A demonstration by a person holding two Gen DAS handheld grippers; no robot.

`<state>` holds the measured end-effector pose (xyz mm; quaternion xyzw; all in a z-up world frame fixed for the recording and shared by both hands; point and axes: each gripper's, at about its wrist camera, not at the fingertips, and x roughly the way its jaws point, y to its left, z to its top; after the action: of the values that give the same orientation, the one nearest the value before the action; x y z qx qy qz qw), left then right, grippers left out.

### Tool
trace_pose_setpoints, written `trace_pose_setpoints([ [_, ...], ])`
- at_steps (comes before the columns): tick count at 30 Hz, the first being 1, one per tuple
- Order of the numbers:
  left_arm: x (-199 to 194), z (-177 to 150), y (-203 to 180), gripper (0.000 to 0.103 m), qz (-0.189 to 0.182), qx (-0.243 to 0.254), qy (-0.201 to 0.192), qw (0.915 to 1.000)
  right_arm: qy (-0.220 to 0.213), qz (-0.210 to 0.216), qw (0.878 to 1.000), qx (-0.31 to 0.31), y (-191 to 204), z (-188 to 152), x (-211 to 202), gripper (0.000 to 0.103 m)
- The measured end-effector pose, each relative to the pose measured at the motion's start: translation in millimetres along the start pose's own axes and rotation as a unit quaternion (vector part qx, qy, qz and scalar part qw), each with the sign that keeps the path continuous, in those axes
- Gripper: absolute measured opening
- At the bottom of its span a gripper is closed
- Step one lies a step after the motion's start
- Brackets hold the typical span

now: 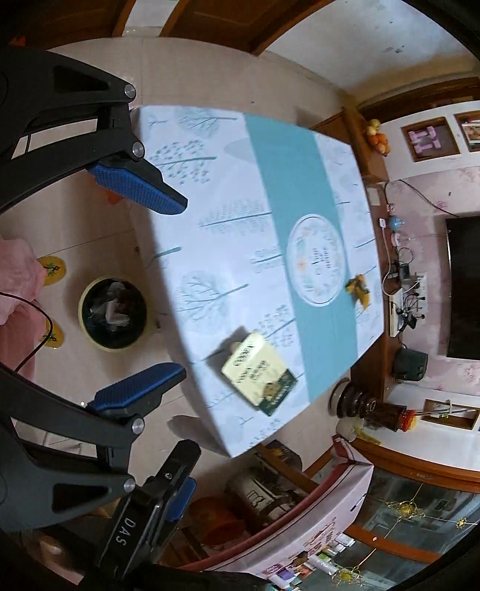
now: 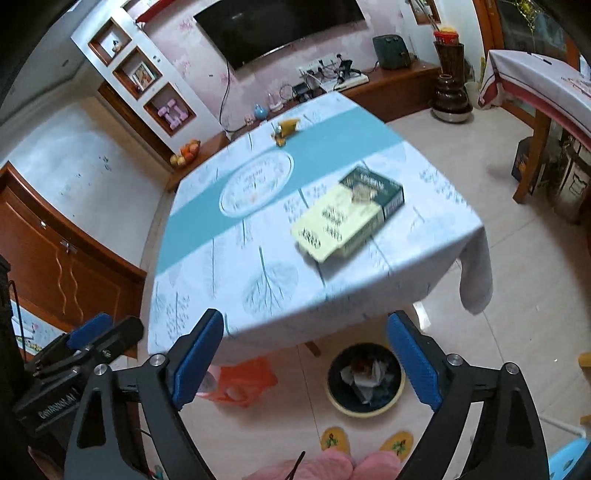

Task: Collect trash
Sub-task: 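Raise both tools from the bin back over the table, then grasp the CODEX chocolate box with the right gripper while the left gripper grasps yellow wrappers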

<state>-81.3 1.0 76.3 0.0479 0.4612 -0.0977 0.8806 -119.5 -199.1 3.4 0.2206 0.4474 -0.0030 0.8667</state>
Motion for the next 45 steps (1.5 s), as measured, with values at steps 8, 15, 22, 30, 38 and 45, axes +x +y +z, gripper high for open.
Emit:
trace_pose_setpoints([
  [8, 0, 44, 14, 0.082, 0.001, 0.008, 0.013, 0.9999, -0.009, -0.015, 1.000, -0.007, -4, 35, 8, 0.100],
  [15, 51, 77, 20, 0.085, -0.004, 0.058, 0.036, 0.9977, 0.006, -0.041, 0.999, 0.024, -12, 66, 46, 0.102],
  [22, 139, 126, 28, 0.085, -0.042, 0.113, 0.076, 0.9898, 0.029, -0.090, 0.989, 0.111, -20, 100, 132, 0.102],
  [30, 226, 186, 44, 0.085, -0.087, 0.163, 0.118, 0.9756, 0.053, -0.180, 0.957, 0.219, -33, 117, 222, 0.102],
  [38, 279, 211, 53, 0.085, -0.111, 0.188, 0.144, 0.9652, 0.062, -0.252, 0.938, 0.231, -28, 132, 270, 0.102],
  [45, 295, 233, 54, 0.085, -0.123, 0.187, 0.142, 0.9642, 0.108, -0.280, 0.923, 0.240, -29, 138, 307, 0.102],
])
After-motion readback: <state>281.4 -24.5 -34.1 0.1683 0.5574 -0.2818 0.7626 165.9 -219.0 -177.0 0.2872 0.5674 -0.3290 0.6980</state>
